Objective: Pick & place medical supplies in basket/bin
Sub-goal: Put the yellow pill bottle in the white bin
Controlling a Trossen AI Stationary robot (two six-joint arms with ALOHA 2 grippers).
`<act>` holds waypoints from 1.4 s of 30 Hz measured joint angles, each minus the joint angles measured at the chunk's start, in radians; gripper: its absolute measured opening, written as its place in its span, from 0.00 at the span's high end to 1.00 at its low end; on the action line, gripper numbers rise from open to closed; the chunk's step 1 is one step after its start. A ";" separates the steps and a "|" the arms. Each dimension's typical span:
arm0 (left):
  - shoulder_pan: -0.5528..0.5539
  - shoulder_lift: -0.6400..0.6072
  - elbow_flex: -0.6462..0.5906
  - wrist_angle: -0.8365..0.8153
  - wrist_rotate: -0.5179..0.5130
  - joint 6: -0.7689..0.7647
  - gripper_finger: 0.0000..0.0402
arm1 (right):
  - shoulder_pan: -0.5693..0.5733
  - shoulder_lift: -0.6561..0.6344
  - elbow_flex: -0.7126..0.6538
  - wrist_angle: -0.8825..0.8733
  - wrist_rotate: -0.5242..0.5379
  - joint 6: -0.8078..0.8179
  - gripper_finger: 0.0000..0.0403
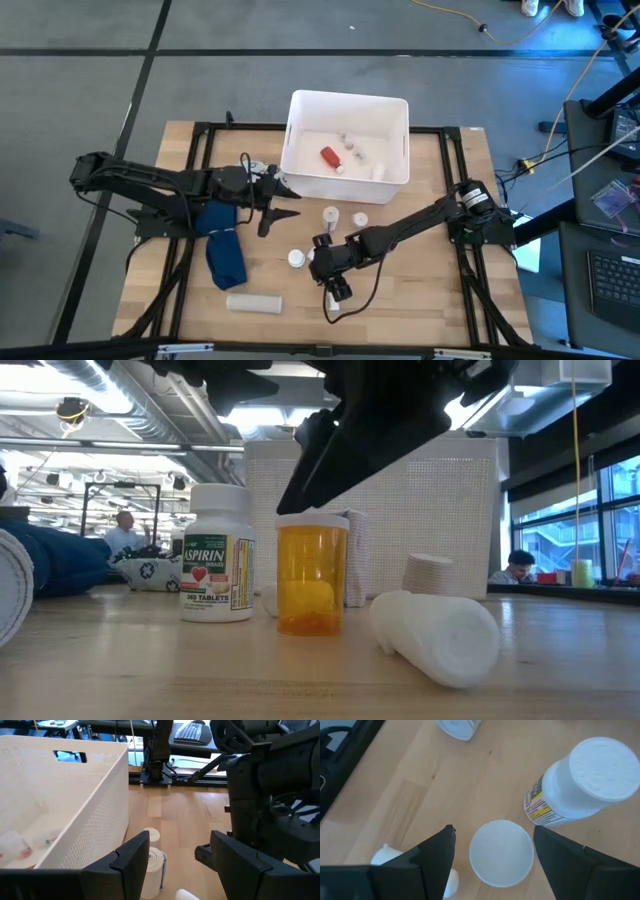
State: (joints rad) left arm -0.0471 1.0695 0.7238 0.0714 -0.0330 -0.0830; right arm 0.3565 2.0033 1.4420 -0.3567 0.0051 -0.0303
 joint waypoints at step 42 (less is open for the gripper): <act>-0.005 0.000 -0.001 -0.001 0.000 -0.009 0.49 | -0.026 0.018 0.000 -0.020 -0.003 0.052 0.43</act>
State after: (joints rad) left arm -0.0517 1.0695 0.7230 0.0708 -0.0330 -0.0917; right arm 0.3302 2.0213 1.4422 -0.3771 0.0025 0.0212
